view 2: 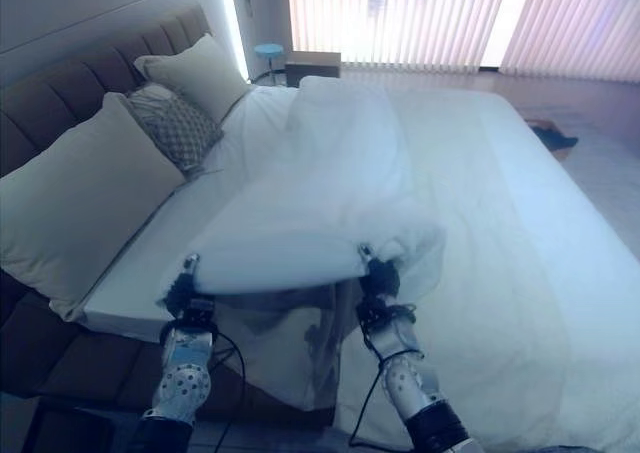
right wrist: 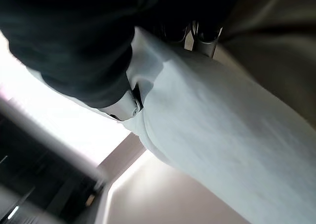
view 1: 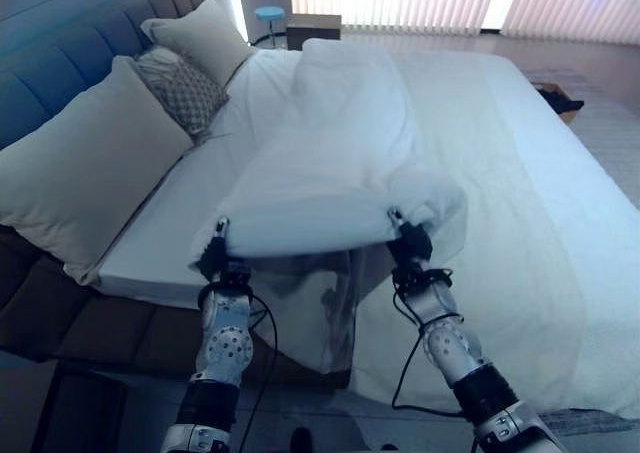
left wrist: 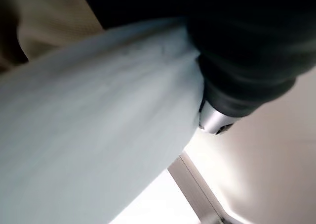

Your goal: Make the bed

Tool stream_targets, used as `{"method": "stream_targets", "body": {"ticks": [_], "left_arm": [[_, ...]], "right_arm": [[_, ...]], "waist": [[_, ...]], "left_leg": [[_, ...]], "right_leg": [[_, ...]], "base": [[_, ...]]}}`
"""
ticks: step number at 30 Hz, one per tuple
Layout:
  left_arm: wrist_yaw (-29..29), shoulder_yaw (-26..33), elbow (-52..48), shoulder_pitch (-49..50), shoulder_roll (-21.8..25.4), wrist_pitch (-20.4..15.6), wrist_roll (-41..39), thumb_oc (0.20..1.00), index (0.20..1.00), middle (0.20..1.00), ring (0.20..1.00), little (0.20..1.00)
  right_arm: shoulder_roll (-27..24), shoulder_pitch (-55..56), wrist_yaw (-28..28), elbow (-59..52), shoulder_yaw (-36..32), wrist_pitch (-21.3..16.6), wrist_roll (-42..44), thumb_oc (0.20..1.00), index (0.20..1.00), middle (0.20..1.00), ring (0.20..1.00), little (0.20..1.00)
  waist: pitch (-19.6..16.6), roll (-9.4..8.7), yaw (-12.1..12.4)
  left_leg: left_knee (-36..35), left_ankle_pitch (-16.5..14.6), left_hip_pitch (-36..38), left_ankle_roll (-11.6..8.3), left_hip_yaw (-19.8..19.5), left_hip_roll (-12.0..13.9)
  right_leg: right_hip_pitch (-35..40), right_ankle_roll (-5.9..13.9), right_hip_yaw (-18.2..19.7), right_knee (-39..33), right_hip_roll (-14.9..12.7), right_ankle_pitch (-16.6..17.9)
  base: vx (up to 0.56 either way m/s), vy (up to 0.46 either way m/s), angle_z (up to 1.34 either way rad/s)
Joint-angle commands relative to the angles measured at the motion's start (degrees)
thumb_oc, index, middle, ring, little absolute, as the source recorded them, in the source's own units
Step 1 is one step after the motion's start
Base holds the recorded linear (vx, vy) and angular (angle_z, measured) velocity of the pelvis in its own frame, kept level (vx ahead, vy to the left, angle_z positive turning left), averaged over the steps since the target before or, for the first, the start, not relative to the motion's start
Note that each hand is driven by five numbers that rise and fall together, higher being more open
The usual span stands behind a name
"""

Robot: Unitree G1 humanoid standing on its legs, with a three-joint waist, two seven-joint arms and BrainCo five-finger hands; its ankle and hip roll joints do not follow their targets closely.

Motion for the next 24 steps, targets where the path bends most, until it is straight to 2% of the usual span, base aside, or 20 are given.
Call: {"method": "stream_targets", "body": {"ticks": [1,6,7,8,9,11,13,14,17,20,24], "left_arm": [[-4.55,9.94,-9.42,1.13,6.08,-11.99,8.43,0.200,0.200,0.200,0.200,0.200],[-3.94,9.03,-4.76,5.86,2.86,-11.00,5.39,0.200,0.200,0.200,0.200,0.200],[-2.86,8.40,1.93,6.55,0.85,-10.91,0.42,0.200,0.200,0.200,0.200,0.200],[-2.54,8.26,4.26,6.43,0.48,-10.52,-0.88,0.200,0.200,0.200,0.200,0.200],[-1.84,6.76,10.58,6.08,-0.20,-9.14,-2.96,0.200,0.200,0.200,0.200,0.200],[-1.78,6.19,12.48,5.86,-0.33,-8.67,-3.45,0.200,0.200,0.200,0.200,0.200],[-0.62,4.44,17.97,4.60,-0.30,-7.97,-3.08,0.200,0.200,0.200,0.200,0.200],[0.10,3.30,20.55,3.45,-0.24,-7.84,-2.98,0.200,0.200,0.200,0.200,0.200],[2.36,0.37,26.67,-0.99,1.05,-7.81,-1.00,0.200,0.200,0.200,0.200,0.200],[4.47,-0.45,34.24,-5.84,2.48,-7.06,1.10,0.200,0.200,0.200,0.200,0.200],[5.90,-1.08,39.50,-11.52,4.35,-7.17,2.49,0.200,0.200,0.200,0.200,0.200]], "right_arm": [[-0.50,-0.12,5.26,-5.40,-6.03,-6.93,-4.65,0.200,0.200,0.200,0.200,0.200],[-1.03,6.87,5.87,-1.78,-4.70,-4.65,-5.01,0.200,0.200,0.200,0.200,0.200],[-1.38,9.27,5.37,5.01,-2.06,-2.28,-6.39,0.200,0.200,0.200,0.200,0.200],[-1.86,9.74,5.25,7.48,-1.29,-1.04,-7.09,0.200,0.200,0.200,0.200,0.200],[-2.65,9.72,3.01,16.90,0.62,1.53,-11.48,0.200,0.200,0.200,0.200,0.200],[-2.61,9.46,2.66,18.49,0.71,2.02,-11.59,0.200,0.200,0.200,0.200,0.200],[-1.58,8.15,0.73,25.31,1.60,3.01,-12.08,0.200,0.200,0.200,0.200,0.200],[-1.19,6.42,-0.09,27.97,2.40,3.05,-14.35,0.200,0.200,0.200,0.200,0.200],[0.72,1.50,-2.69,33.17,3.61,2.66,-12.49,0.200,0.200,0.200,0.200,0.200],[3.52,-2.95,-4.89,38.73,3.67,1.63,-8.92,0.200,0.200,0.200,0.200,0.200],[5.09,-6.56,-6.47,42.48,4.38,1.13,-7.49,0.200,0.200,0.200,0.200,0.200]], "waist": [[-1.79,-0.86,5.03],[0.68,-1.73,6.14],[3.15,-2.13,6.78],[4.24,-2.28,6.99],[6.64,-2.21,7.85],[7.22,-2.16,8.02],[9.05,-1.84,8.71],[10.42,-1.60,9.13],[13.40,-1.47,9.69],[15.65,-1.64,9.89],[17.94,-1.72,9.69]], "left_leg": [[-0.21,-5.82,2.05,0.25,0.00,-2.32],[-0.35,-4.49,-1.11,0.04,-1.02,-2.60],[-0.25,-3.14,-4.00,-0.39,-1.56,-2.46],[-0.09,-2.53,-5.44,-0.60,-1.91,-2.46],[-0.01,-1.03,-8.52,-1.32,-3.50,-2.48],[-0.01,-0.48,-9.79,-1.54,-4.25,-2.57],[0.22,0.35,-12.02,-2.13,-5.49,-2.51],[0.58,0.65,-13.44,-2.44,-5.88,-2.35],[0.75,1.52,-16.47,-2.99,-6.05,-1.79],[0.05,2.49,-18.23,-3.32,-5.70,-0.95],[-0.79,3.48,-21.10,-4.01,-5.32,-0.28]], "right_leg": [[-3.06,4.66,-2.26,1.41,-3.50,6.26],[-4.36,4.51,-3.95,-0.42,-3.89,6.99],[-5.71,4.51,-5.04,-0.99,-3.93,6.96],[-6.42,4.46,-5.66,-1.01,-4.01,6.98],[-8.13,4.22,-7.67,-1.17,-4.14,7.04],[-8.66,4.13,-8.71,-1.57,-4.28,7.22],[-9.91,3.97,-10.34,-1.82,-4.43,7.32],[-10.90,3.97,-10.87,-1.54,-4.53,7.18],[-14.10,3.85,-11.24,-1.31,-4.29,7.53],[-16.72,3.69,-11.02,-0.94,-3.70,7.90],[-19.82,3.65,-11.50,-0.79,-3.59,7.93]], "base": [[-0.01,-0.008,-0.22],[-0.15,-0.061,0.13],[-0.22,-0.096,0.31],[-0.36,-0.188,0.46],[-0.20,-0.119,0.40],[-0.11,-0.087,0.74],[-0.08,-0.101,0.65],[-0.11,-0.086,0.25],[-0.07,-0.041,0.15],[-0.02,-0.026,0.02],[0.00,-0.007,0.00]]}}
